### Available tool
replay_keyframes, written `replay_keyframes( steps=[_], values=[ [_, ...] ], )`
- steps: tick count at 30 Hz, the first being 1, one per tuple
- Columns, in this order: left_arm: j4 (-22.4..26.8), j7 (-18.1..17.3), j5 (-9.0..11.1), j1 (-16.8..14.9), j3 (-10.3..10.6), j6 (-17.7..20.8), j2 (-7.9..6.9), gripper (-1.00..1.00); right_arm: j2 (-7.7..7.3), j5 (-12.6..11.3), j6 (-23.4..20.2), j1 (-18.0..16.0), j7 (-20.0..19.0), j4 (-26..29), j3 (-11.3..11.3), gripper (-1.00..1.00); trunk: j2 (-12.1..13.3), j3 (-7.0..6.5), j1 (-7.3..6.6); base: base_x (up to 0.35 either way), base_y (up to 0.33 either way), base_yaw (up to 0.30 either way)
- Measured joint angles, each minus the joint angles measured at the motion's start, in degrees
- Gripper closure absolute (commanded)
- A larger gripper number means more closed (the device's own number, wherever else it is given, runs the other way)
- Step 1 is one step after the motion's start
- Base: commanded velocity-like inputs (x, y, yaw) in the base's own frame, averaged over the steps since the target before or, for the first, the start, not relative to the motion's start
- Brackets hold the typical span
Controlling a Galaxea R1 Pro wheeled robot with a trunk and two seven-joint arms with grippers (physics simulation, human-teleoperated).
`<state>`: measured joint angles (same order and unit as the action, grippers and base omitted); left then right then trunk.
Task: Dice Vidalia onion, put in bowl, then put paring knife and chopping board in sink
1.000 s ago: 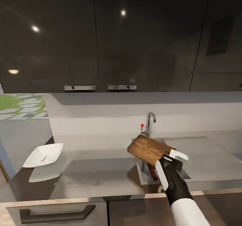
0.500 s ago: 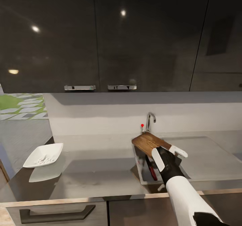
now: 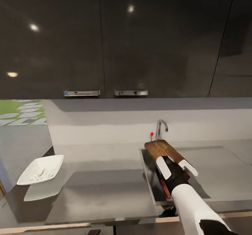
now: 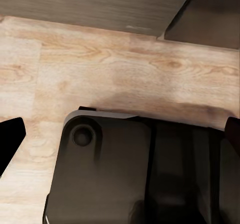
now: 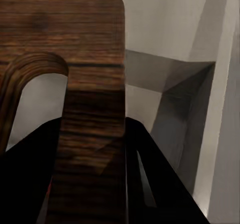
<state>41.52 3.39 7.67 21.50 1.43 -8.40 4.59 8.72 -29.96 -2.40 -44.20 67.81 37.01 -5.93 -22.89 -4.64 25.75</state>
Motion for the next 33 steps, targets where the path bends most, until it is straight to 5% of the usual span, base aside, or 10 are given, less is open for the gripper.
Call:
replay_keyframes(
  steps=[5, 13, 33],
  values=[
    [0.0, 0.0, 0.0, 0.0, 0.0, 0.0, 0.00, -1.00, 0.41, -0.1, 0.3, 0.0, 1.2, -0.4, 0.0, 1.00, 0.0, 0.00, 0.01, 0.034, 0.011, 0.000],
    [0.0, 0.0, 0.0, 0.0, 0.0, 0.0, 0.00, -1.00, 0.58, -0.4, 6.8, 0.0, 3.2, -11.0, -0.1, 1.00, 0.0, 0.00, 0.02, 0.001, 0.000, 0.000],
    [0.1, 0.0, 0.0, 0.0, 0.0, -0.1, 0.00, -1.00, 0.67, -0.5, 7.7, 0.0, 3.4, -12.0, -0.2, 1.00, 0.0, 0.60, 0.02, 0.040, -0.021, 0.000]
  ],
)
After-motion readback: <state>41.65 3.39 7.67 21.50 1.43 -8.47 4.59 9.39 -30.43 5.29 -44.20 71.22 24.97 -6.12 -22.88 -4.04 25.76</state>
